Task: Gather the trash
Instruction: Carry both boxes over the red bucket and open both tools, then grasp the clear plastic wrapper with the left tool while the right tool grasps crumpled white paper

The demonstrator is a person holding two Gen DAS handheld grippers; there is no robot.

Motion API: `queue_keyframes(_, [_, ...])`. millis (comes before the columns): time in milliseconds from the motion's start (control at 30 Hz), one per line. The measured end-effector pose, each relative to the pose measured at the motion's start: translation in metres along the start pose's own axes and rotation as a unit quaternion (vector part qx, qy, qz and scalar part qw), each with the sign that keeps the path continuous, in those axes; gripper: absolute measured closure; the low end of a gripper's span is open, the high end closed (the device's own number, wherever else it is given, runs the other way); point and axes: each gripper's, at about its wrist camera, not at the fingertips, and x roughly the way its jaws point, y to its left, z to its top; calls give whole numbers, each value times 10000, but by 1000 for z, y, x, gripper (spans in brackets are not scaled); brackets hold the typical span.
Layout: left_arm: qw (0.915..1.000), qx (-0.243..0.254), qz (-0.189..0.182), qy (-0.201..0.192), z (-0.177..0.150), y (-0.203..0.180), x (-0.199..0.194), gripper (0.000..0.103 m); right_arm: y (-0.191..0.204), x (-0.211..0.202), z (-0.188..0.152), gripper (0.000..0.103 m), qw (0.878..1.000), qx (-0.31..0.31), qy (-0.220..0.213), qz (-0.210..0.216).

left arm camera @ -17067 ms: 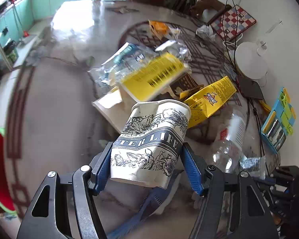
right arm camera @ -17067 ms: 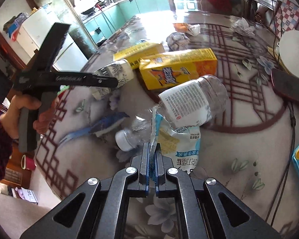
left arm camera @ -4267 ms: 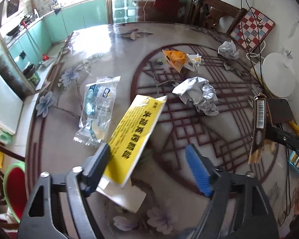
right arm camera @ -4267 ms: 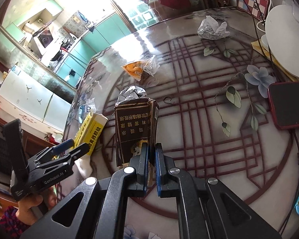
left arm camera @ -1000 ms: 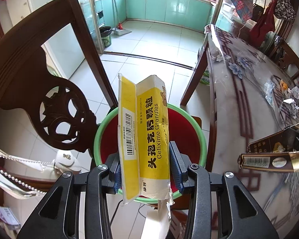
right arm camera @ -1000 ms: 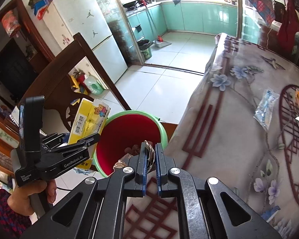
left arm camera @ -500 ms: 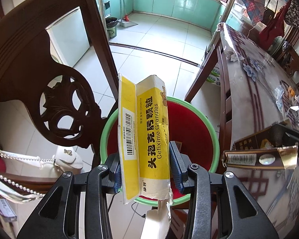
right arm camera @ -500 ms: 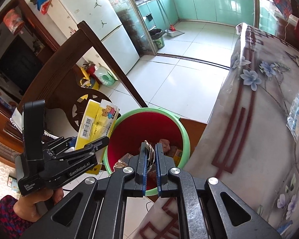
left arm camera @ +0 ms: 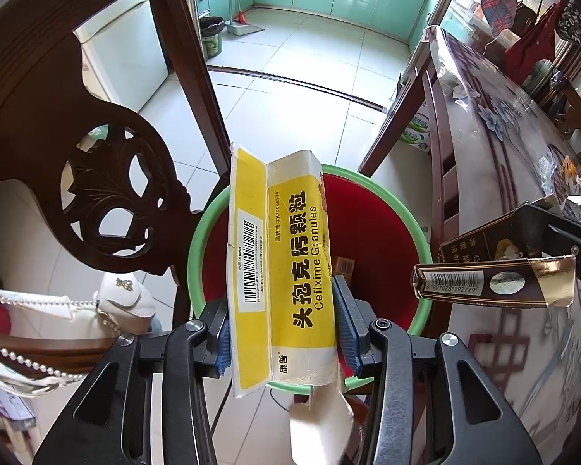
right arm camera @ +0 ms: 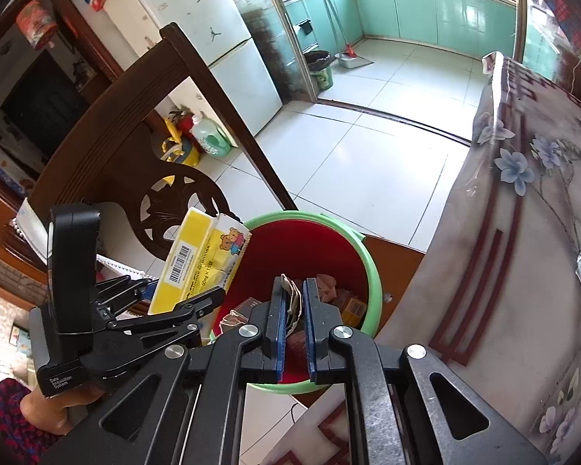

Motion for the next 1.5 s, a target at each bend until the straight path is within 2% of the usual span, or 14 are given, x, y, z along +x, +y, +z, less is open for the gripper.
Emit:
queue_keyframes(133, [9999,-95,55,-83,0,2,-2,56,1,-1,2,93,9999,-3,-17,115])
queue_keyframes(200, [9998,-152,42,-110,1,4,-4,52,0,-3,-1,83,9998,-4,-50,179])
queue_keyframes(267, [9997,-156,87,-168,2,5,-6,40,-1,-6,-1,76,9997,14,-112,217])
queue_keyframes(367, [9993,-174,153,-287,3,6,-12,40,-2,-12,-3,76,9997,13,-167,203])
queue_keyframes(567, [9977,-397,54,-550,1,5,-32,39,-11,-42,-17,76,9995,-8,-325,55])
queue_keyframes(767, [9967,-347,-109,-726,-11,-17,-51,37,-49,-85,-50,76,9982,143,-461,-369])
queue_keyframes(900, [9963,-376,-258,-722,-21,-33,-58,35,-102,-118,-81,75,9939,412,-375,-956])
queue_keyframes(967, [9968,-240,-285,-712,-25,-47,-61,35,-139,-139,-96,75,9881,622,-354,-1363])
queue_keyframes(1100, [9967,10,-295,-751,-35,-78,-70,35,-218,-184,-106,75,9722,1019,-505,-2047])
queue_keyframes(1200, [9962,113,-387,-769,-41,-106,-78,34,-281,-211,-98,73,9594,1137,-594,-2511])
queue_keyframes(1267, [9956,183,-395,-832,-46,-129,-84,33,-319,-219,-89,66,9552,1218,-599,-2630])
queue_keyframes(1333, [9952,231,-427,-853,-48,-153,-89,32,-354,-220,-80,65,9532,1264,-552,-2691])
queue_keyframes(1500, [9935,412,-512,-926,-46,-217,-93,32,-405,-187,-63,65,9644,1100,-156,-2401])
